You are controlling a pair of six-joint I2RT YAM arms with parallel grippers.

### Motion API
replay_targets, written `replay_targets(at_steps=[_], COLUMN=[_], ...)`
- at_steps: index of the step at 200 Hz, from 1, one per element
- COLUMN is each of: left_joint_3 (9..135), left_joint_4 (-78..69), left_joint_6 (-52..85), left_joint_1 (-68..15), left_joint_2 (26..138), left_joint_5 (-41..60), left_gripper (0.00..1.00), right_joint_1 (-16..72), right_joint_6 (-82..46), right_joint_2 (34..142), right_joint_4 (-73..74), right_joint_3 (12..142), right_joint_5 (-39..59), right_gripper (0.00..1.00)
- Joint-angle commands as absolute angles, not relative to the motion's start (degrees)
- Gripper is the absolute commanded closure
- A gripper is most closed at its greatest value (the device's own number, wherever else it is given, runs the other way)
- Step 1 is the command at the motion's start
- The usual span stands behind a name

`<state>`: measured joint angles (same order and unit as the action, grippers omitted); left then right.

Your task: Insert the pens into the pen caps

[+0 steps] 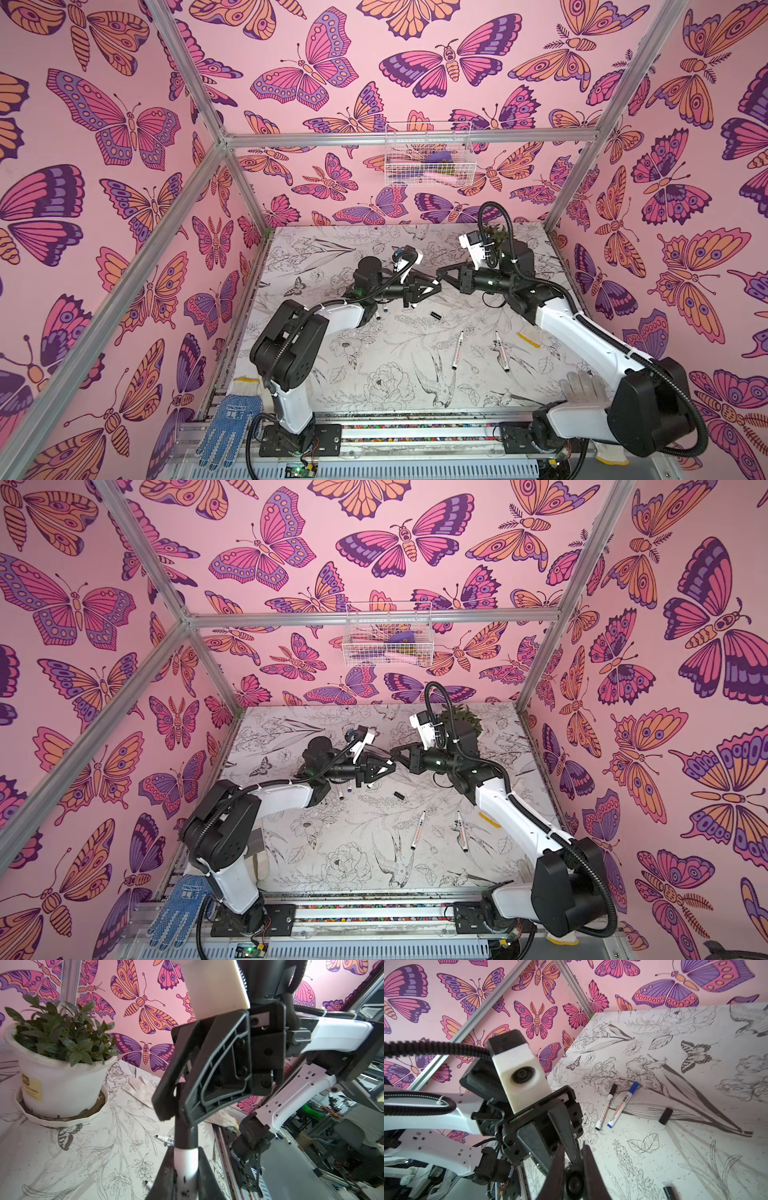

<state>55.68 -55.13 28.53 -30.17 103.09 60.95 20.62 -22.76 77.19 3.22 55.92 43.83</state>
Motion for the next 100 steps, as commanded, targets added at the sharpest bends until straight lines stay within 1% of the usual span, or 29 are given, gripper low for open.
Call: replay_targets(at_steps=[1, 26, 35, 61, 100], left_joint_3=[58.72, 58.32, 58.06, 56.79, 53.5], left_joint_4=[-67.53, -61.96, -59.67, -53.91, -52.45], left_joint_6=[31.98, 27.65, 25.75, 21.01, 17.64], left_joint_1=[-25.72, -27.33, -28.28, -31.51, -35.9], left_joint_2=[96.54, 96.29, 96.24, 96.8, 99.62], left_joint_5=[52.78, 53.17, 53.08, 52.63, 48.34], left_gripper=[1.0, 1.0, 1.0, 1.0, 1.0], right_joint_1=[21.01, 21.07, 21.09, 21.04, 21.09], right_joint_6=[-22.56, -23.63, -24.24, -25.53, -26.57], right_joint_2=[79.03, 78.67, 78.76, 79.25, 81.15], right_joint_4=[-18.41, -17.45, -17.19, -15.94, -14.74], right_joint_3=[51.04, 52.41, 53.21, 56.0, 60.43], right_joint_5=[49.88, 49.63, 49.15, 48.57, 48.44], right_gripper=[1.0, 1.0, 0.98, 0.96, 0.87])
